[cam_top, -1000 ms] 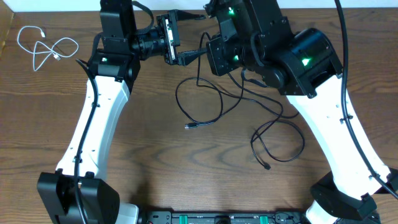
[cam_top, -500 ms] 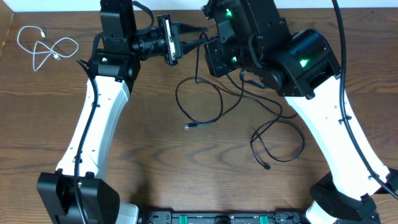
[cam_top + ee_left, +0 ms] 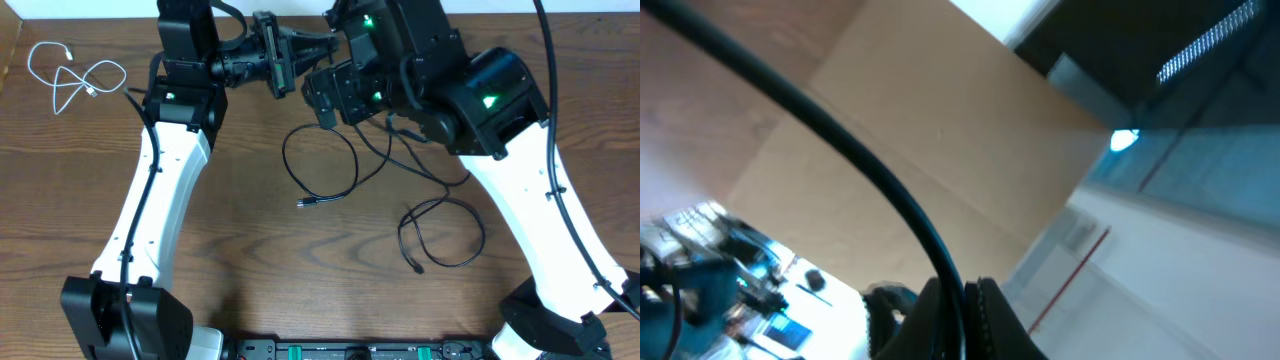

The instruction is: Untangle cables

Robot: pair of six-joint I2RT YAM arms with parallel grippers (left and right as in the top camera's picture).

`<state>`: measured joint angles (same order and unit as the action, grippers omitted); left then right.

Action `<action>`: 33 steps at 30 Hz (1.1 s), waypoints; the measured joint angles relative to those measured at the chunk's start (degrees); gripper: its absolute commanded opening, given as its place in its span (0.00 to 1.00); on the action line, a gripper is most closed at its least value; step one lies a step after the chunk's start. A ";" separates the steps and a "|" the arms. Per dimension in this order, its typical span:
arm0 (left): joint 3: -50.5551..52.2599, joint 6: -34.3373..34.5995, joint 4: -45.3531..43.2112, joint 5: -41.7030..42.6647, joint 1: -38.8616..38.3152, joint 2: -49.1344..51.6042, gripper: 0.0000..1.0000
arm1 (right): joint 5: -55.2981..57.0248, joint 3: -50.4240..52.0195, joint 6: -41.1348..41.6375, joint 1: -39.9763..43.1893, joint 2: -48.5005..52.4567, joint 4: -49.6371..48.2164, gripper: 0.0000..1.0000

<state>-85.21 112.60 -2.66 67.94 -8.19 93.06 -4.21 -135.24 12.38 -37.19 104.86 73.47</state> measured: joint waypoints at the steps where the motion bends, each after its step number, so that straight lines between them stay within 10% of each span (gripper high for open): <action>1: 0.00 -0.02 -3.02 0.35 -0.31 0.00 0.07 | 0.04 0.02 -0.02 0.50 -0.26 0.26 0.99; 15: -0.02 -15.13 -26.56 0.44 -1.77 -0.04 0.08 | 0.85 0.24 0.55 16.87 -15.19 10.19 0.99; 33: -4.63 -68.78 28.39 -25.77 -6.64 -3.34 0.08 | 0.81 0.26 0.61 17.90 -15.61 13.64 0.99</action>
<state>-89.84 43.81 25.74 42.17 -14.83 89.71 -3.40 -134.98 12.99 -19.29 89.25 87.11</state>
